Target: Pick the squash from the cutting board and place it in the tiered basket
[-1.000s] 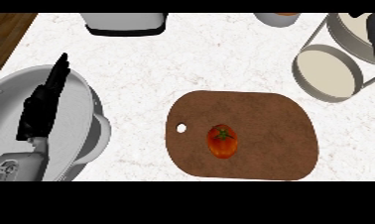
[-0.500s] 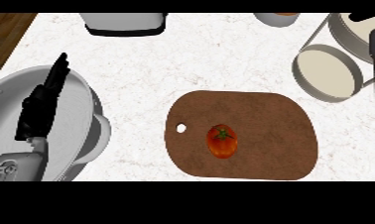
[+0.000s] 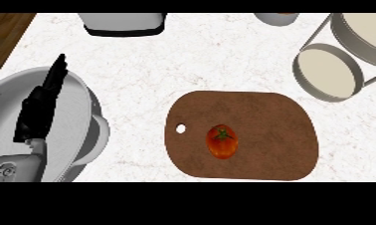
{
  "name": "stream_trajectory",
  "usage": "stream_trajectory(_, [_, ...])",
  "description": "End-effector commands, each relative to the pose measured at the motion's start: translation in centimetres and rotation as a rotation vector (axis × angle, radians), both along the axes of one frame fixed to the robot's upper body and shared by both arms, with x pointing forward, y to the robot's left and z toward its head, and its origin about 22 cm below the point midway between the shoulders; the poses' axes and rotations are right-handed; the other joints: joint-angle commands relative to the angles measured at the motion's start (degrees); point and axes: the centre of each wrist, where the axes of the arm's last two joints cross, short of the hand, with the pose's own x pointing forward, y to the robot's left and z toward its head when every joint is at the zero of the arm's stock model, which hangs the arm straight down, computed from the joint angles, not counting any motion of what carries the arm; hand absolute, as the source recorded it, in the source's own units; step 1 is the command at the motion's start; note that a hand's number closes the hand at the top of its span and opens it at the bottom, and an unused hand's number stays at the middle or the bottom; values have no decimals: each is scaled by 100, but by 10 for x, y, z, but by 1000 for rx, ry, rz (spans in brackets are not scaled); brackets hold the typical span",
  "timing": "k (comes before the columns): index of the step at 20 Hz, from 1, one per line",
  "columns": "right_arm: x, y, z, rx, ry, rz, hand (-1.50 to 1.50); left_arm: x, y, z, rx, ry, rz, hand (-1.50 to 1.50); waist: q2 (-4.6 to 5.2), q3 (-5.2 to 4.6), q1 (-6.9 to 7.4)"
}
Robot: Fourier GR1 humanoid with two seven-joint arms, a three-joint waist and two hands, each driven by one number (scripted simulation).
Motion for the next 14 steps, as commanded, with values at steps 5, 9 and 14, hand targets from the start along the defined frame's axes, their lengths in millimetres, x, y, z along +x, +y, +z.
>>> stream_trajectory(5, [-75, -4, 24, 160, -114, -78, -150, 2, 13, -11, -10, 19, 26, 0, -12, -32, -195])
stream_trajectory(9, [-130, -3, 13, 166, -123, -50, -150, -6, 16, -6, -12, 3, 43, 0, -24, -29, -194])
stream_trajectory(14, [-209, 9, -5, 148, -192, -31, -150, -12, 13, -16, -16, 23, 44, 0, -17, -29, -234])
